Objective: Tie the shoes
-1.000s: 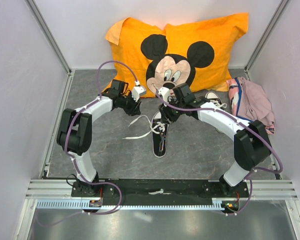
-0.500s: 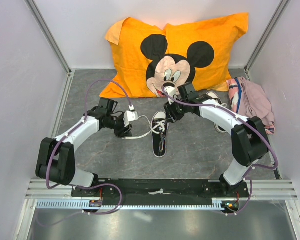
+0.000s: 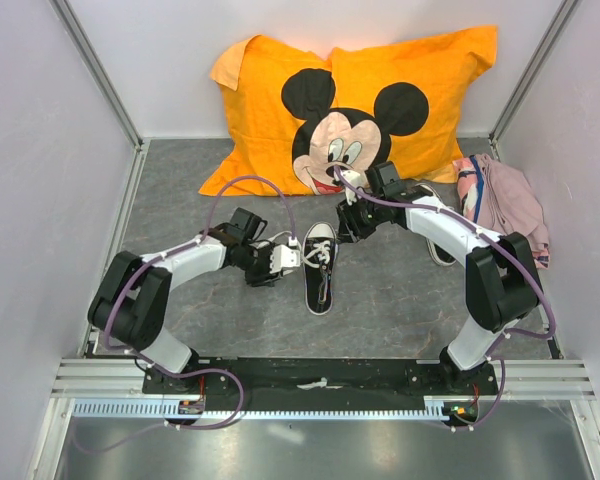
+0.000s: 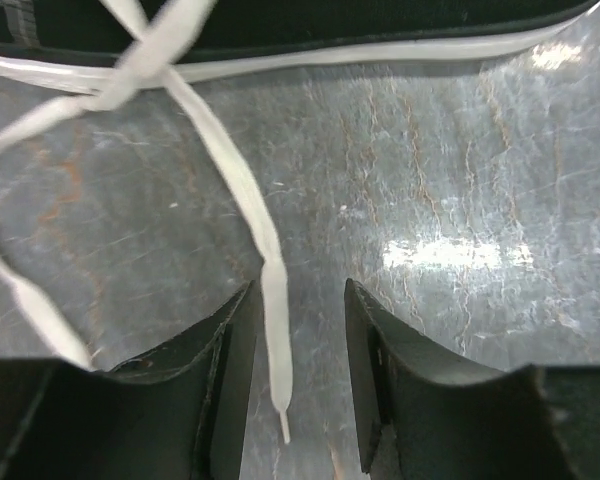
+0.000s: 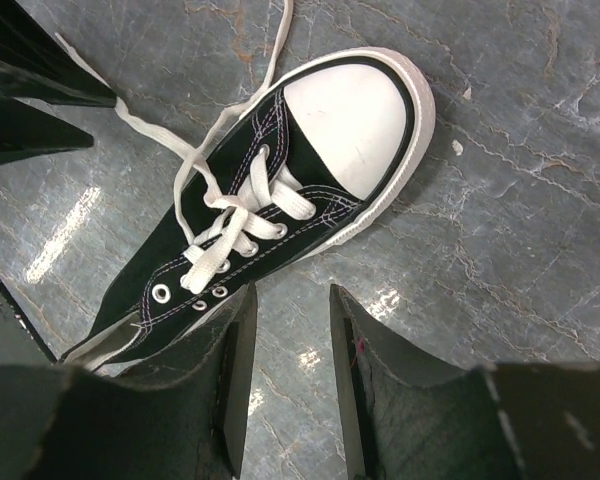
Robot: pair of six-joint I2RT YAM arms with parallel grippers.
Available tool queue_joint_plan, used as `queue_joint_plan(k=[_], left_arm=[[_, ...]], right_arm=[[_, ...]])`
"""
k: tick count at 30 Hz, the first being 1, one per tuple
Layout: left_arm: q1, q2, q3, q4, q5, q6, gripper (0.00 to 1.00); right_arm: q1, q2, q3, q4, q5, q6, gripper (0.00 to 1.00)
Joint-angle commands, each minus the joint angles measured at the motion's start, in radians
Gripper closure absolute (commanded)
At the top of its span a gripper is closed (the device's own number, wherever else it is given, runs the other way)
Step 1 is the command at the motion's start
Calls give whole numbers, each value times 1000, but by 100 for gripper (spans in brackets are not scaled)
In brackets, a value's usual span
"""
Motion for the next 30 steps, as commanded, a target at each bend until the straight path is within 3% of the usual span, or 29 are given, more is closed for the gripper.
queue_joint_plan(k=[1, 5, 7, 14, 16, 23, 30], left_arm=[[-26, 56, 35, 48, -61, 52, 55], [-58, 73, 30, 49, -80, 80, 63], [-68, 73, 26, 51, -77, 85, 76], [-85, 73, 27, 51, -74, 54, 98], [-85, 59, 36, 54, -71, 27, 98], [-66, -105, 61, 80, 148, -107, 98], [-69, -121, 96, 199, 215, -288, 98]], right_arm=[[-5, -26, 0, 7, -22, 10, 57], [-5, -26, -2, 7, -27, 11, 56], [-7, -14, 1, 9, -36, 13, 56], [-5, 20, 24, 12, -61, 22, 55], [-7, 26, 34, 12, -62, 20, 55], [-8, 41, 40, 13, -73, -1, 55], [-7, 75, 52, 42, -122, 37, 53]])
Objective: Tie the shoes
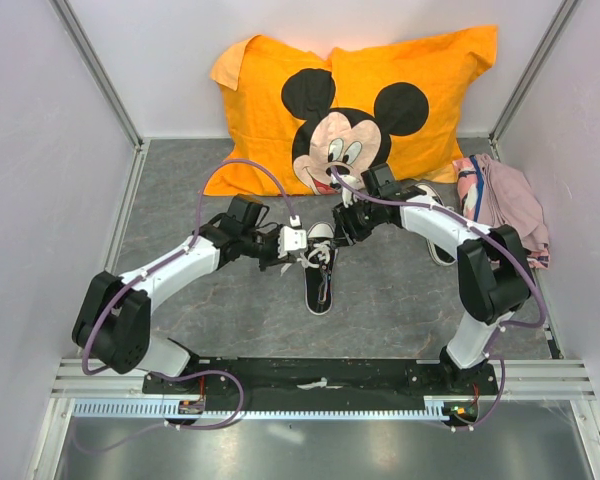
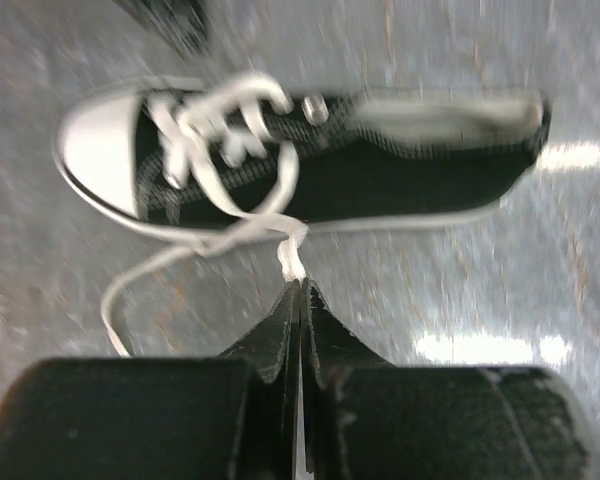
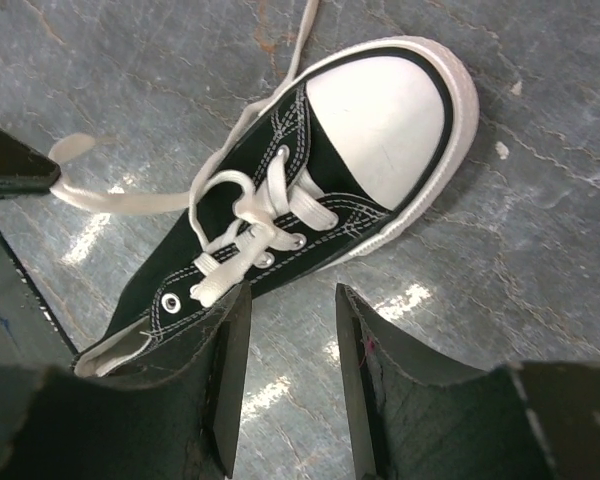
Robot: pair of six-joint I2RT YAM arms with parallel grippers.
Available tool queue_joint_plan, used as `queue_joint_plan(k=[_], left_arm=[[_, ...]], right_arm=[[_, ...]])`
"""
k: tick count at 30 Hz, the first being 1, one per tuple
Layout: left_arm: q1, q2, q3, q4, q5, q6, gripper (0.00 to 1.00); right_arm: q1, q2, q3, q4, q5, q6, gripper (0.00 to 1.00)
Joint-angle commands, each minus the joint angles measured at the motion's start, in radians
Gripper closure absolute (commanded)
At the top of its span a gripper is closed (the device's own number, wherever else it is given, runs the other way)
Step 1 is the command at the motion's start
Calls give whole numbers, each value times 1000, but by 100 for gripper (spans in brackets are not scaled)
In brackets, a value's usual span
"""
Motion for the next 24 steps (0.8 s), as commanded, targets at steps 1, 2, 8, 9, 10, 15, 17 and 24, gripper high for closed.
queue_joint_plan(k=[1, 2, 8, 9, 10, 15, 17, 24], left_arm=[[-2, -3, 37, 130, 81, -178, 98], [-2, 0, 39, 147, 79, -196, 99], [-8, 46, 52, 236, 49, -302, 98], [-8, 54, 52, 244, 47, -311, 98], [-10, 57, 52, 264, 44, -334, 98], [-25, 77, 57, 290, 43, -370, 99], [-30, 81, 59, 299, 41, -380, 98], [-31, 97, 60, 308, 23, -413, 98]], right_arm=[[-3, 24, 48, 45, -66, 32, 53], [-3, 29, 46, 50, -71, 39, 53], [-4, 61, 51, 79, -112, 87, 53], [-4, 62, 49, 84, -114, 90, 53], [-3, 65, 48, 85, -114, 93, 53], [-1, 101, 52, 84, -123, 96, 53], [-3, 102, 55, 85, -148, 96, 54], [-1, 108, 55, 78, -197, 136, 70]])
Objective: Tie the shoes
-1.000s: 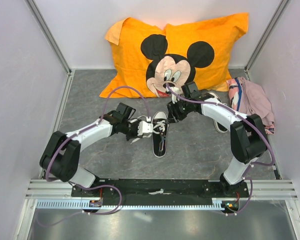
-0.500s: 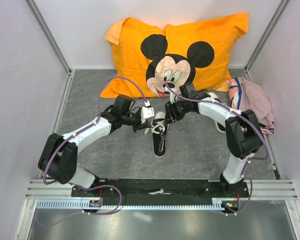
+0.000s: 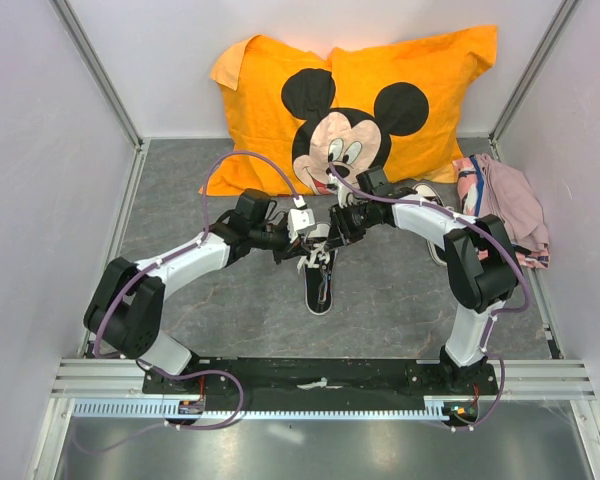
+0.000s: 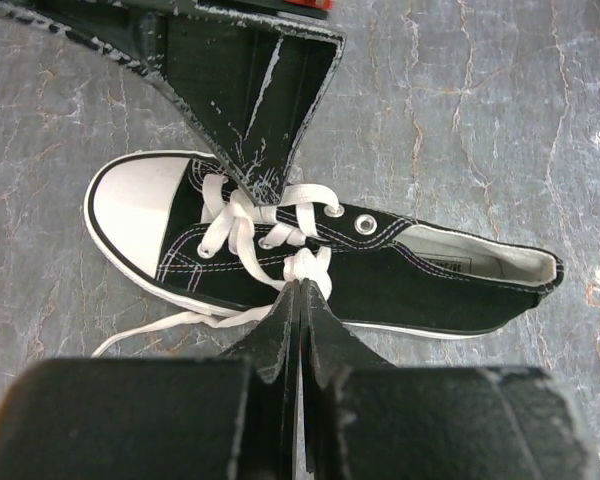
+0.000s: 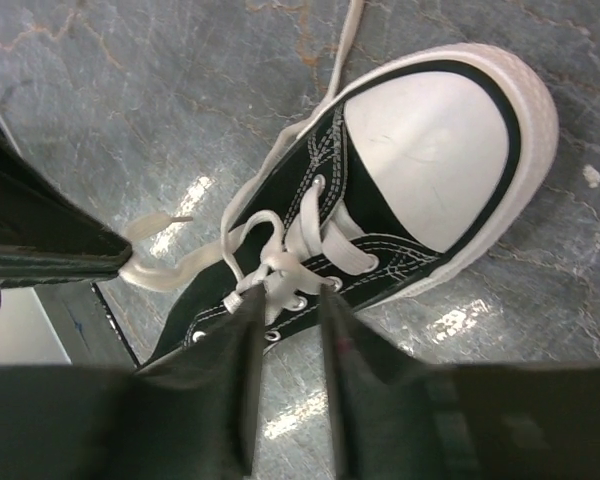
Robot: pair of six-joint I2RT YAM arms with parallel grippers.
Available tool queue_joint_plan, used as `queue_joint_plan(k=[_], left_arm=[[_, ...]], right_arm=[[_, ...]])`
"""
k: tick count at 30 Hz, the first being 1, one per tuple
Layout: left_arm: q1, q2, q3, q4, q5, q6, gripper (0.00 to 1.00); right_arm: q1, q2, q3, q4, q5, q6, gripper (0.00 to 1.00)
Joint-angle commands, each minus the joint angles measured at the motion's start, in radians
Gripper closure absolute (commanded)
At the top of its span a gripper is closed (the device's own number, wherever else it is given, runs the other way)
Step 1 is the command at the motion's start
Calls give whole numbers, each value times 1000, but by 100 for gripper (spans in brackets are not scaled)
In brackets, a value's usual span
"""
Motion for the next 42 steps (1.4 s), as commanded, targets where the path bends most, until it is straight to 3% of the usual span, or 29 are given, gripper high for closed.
queue_joint_plan(k=[1, 5, 17, 28, 42], left_arm=[[-7, 11, 34, 50, -5, -51, 98], [-8, 11, 28, 40, -5, -53, 99], [-31, 13, 17, 55, -1, -80, 98], [-72, 109, 92, 138, -182, -278, 98], [-72, 151, 33, 288, -67, -456, 98]], right_arm=[[-1, 8, 42, 16, -73, 19, 74], [-4, -12, 46, 10, -82, 16, 100], [-11, -78, 17, 15, -99, 4, 100], [-9, -123, -30, 18, -98, 10, 100], [-11, -120, -48, 59, -110, 55, 100]])
